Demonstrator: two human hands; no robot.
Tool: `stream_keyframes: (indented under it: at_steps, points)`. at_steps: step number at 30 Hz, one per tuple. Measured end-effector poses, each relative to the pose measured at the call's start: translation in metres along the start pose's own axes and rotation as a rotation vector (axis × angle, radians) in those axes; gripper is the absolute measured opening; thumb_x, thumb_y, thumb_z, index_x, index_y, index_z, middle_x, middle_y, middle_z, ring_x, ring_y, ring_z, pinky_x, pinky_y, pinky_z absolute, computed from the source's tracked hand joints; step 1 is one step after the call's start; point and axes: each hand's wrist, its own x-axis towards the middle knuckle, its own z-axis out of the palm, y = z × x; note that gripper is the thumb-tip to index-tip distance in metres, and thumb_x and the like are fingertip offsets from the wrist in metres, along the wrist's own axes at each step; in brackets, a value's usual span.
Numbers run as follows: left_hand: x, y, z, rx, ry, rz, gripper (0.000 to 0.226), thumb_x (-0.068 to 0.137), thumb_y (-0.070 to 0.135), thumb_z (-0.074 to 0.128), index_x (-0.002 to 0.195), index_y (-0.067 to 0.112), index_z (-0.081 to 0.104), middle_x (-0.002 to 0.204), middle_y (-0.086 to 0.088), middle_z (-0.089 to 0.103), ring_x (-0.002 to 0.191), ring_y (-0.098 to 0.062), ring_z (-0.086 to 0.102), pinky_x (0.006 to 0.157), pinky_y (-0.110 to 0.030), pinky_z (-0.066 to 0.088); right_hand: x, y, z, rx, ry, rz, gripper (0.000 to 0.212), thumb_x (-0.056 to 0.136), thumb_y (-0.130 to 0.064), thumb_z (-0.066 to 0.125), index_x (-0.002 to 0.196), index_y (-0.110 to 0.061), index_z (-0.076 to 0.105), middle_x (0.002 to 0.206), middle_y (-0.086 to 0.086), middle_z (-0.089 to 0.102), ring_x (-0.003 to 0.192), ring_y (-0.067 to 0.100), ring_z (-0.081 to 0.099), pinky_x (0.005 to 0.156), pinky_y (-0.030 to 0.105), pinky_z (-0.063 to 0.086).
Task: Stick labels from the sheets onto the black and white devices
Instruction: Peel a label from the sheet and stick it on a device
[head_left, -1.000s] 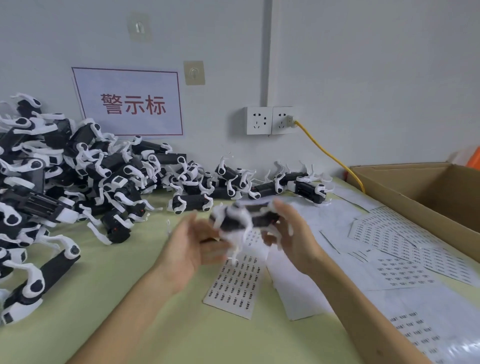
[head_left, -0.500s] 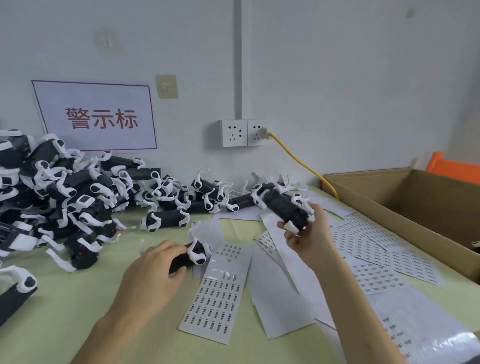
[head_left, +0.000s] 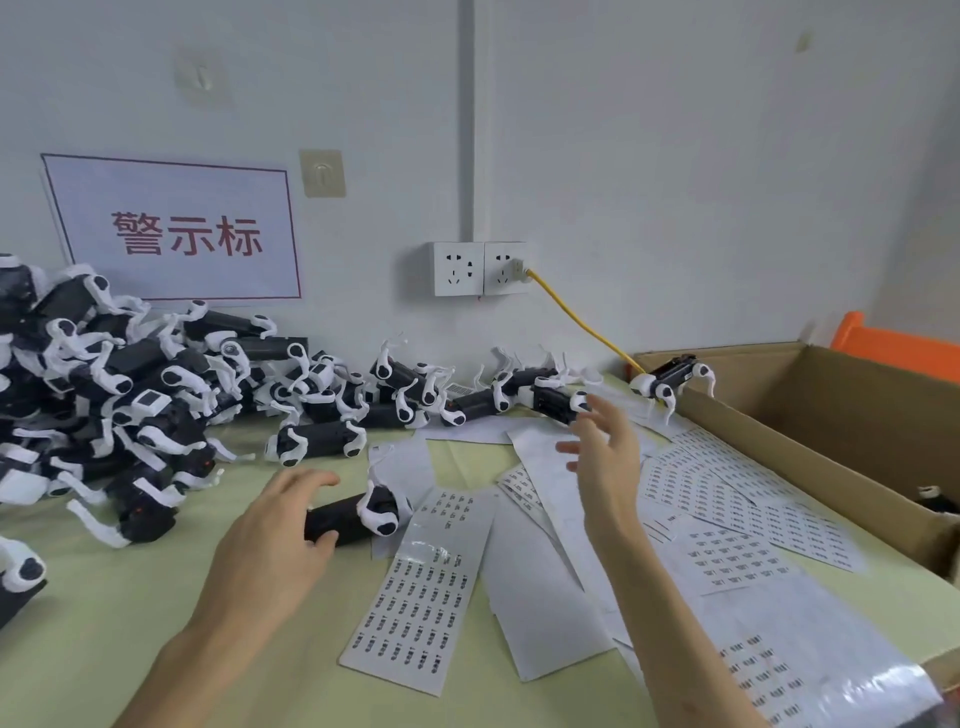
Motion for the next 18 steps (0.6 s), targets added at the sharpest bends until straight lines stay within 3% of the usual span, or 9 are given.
stream_keyframes:
  at_steps: [4, 8, 12, 15, 18]
  points:
    - [-0.002, 0.003, -0.002, 0.037, -0.037, -0.055, 0.046, 0.082, 0.022, 0.080, 0.119, 0.043, 0.062, 0.102, 0.015, 0.065, 0.073, 0.000, 0.062, 0.068, -0.033, 0.049, -0.005, 0.007, 0.007, -0.099, -0.171, 0.023, 0.036, 0.097, -0.011, 0.052, 0.130, -0.023, 0.057, 0.120, 0.001, 0.064, 0.082, 0.013, 0.070, 0.077, 0.031, 0.052]
    - [-0.004, 0.005, -0.002, 0.050, -0.049, -0.074, 0.041, 0.083, 0.025, 0.077, 0.112, 0.049, 0.062, 0.088, 0.016, 0.055, 0.068, 0.006, 0.061, 0.061, -0.029, 0.045, -0.011, 0.006, 0.008, -0.251, -0.013, -0.341, 0.038, 0.089, 0.000, 0.056, 0.116, -0.027, 0.063, 0.110, -0.011, 0.063, 0.078, 0.000, 0.061, 0.067, 0.011, 0.045]
    - [-0.003, 0.002, -0.003, -0.001, -0.086, -0.080, 0.043, 0.084, 0.020, 0.077, 0.109, 0.050, 0.059, 0.093, 0.012, 0.058, 0.074, 0.011, 0.053, 0.064, -0.029, 0.044, -0.003, -0.011, 0.002, -0.364, -0.071, -0.363, 0.043, 0.089, -0.007, 0.061, 0.127, -0.027, 0.057, 0.119, -0.011, 0.054, 0.080, 0.002, 0.062, 0.070, 0.021, 0.046]
    - [-0.004, 0.004, -0.003, -0.015, -0.119, -0.072, 0.042, 0.081, 0.018, 0.076, 0.102, 0.048, 0.056, 0.093, 0.014, 0.061, 0.078, 0.007, 0.057, 0.068, -0.033, 0.052, 0.017, -0.035, -0.013, -0.381, -0.202, -0.180, 0.049, 0.092, -0.018, 0.065, 0.138, -0.024, 0.048, 0.131, -0.001, 0.052, 0.093, 0.013, 0.061, 0.086, 0.033, 0.051]
    - [-0.005, 0.006, -0.003, -0.006, -0.124, -0.061, 0.040, 0.080, 0.015, 0.076, 0.098, 0.044, 0.056, 0.087, 0.022, 0.061, 0.082, 0.001, 0.058, 0.066, -0.037, 0.053, 0.038, -0.054, -0.036, -0.532, -0.224, -0.087, 0.058, 0.094, -0.025, 0.067, 0.145, -0.019, 0.042, 0.139, 0.004, 0.047, 0.102, 0.018, 0.053, 0.086, 0.033, 0.042]
